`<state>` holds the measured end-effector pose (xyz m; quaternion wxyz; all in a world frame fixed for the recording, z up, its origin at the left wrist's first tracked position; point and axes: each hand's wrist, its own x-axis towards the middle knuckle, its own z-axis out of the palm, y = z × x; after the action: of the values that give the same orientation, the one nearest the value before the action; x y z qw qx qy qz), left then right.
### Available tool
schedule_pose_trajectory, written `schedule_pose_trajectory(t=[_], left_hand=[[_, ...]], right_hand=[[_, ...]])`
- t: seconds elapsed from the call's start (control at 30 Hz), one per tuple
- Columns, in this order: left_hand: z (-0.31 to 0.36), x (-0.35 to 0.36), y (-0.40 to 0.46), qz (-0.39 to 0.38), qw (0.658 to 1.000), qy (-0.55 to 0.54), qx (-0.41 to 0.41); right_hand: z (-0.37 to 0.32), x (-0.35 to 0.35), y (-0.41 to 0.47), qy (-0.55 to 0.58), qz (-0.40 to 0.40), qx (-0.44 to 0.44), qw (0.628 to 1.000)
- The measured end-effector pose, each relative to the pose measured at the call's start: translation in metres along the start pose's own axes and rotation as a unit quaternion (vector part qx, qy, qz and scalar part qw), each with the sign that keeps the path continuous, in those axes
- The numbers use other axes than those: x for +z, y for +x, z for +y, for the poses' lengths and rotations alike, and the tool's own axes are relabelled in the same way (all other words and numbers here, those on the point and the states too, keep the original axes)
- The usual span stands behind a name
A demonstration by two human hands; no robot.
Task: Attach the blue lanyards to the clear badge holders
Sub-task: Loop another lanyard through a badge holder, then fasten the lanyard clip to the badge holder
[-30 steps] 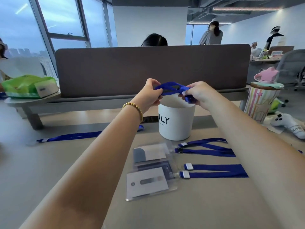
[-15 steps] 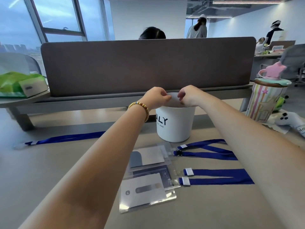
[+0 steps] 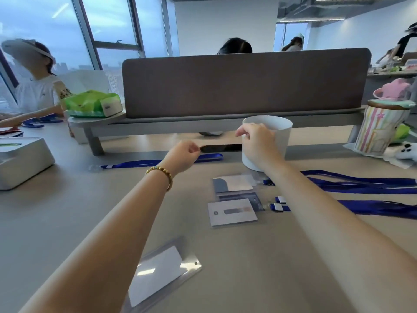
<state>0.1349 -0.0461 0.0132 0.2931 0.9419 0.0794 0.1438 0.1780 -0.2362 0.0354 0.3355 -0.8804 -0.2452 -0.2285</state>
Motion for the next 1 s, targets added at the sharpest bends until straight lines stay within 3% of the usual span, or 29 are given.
schedule_pose_trajectory(t=[0.2, 0.53, 0.73, 0.87, 1.0], left_hand=[[-0.054, -0.013, -0.028, -0.005, 0.995, 0.079, -0.055], [-0.133, -0.021, 0.008, -0.035, 0.974, 0.209, -0.083], [-0.161, -0.019, 0.043, -0.051, 0.964, 0.252, -0.075], [-0.164, -0.014, 0.053, -0.087, 0.969, 0.215, -0.082], [-0.162, -0.012, 0.044, -0.061, 0.973, 0.21, -0.072]], right_hand=[[-0.029, 0.064, -0.021, 0.006, -0.087, -0.072, 0.994], [-0.046, 0.167, 0.012, -0.157, -0.258, -0.055, 0.952], [-0.052, 0.205, 0.043, -0.177, -0.347, -0.044, 0.92], [-0.052, 0.22, 0.047, -0.174, -0.275, -0.043, 0.945], [-0.049, 0.215, 0.039, -0.169, -0.221, -0.053, 0.959]])
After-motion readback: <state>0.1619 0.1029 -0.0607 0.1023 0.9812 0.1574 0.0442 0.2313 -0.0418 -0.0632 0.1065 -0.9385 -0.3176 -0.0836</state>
